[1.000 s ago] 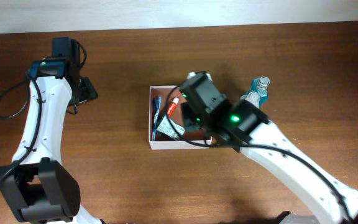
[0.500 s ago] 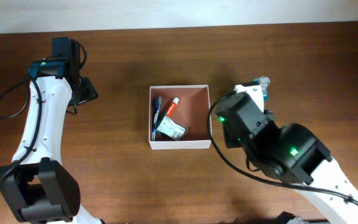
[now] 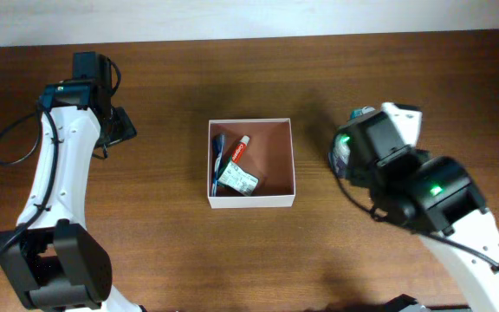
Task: Pack container
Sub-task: 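Lift the right gripper and move it right over the clear bottle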
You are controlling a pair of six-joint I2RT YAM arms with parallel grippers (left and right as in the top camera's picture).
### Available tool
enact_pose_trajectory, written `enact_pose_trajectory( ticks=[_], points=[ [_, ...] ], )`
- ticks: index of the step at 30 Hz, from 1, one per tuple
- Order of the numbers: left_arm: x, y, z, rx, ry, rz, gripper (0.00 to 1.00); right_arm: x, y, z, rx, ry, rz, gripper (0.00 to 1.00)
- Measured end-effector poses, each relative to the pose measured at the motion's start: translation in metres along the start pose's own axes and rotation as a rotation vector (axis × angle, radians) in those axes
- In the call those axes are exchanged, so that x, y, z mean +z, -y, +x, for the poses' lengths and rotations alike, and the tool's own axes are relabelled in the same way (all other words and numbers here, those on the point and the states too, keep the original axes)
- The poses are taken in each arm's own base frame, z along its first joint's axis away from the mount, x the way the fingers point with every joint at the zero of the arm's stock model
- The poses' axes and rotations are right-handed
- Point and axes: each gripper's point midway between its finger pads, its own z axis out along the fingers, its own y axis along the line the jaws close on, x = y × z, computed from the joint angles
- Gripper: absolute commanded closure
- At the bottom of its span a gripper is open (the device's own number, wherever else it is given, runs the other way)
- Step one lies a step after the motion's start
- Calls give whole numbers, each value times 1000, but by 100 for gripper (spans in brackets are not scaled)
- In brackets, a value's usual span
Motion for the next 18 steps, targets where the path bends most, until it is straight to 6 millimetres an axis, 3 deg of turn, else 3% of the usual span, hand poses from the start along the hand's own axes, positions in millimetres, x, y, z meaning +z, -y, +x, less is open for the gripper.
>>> enact_pose_trajectory(
  ticks=[3,5,18],
  points=[
    [0,0,0,0,0,0,1,10,17,-4,84,-36,9,23],
    [0,0,0,0,0,0,1,14,18,-8,98,-44,-15,21],
    [0,0,0,0,0,0,1,44,-9,-13,24,-106,-84,17]
  ],
)
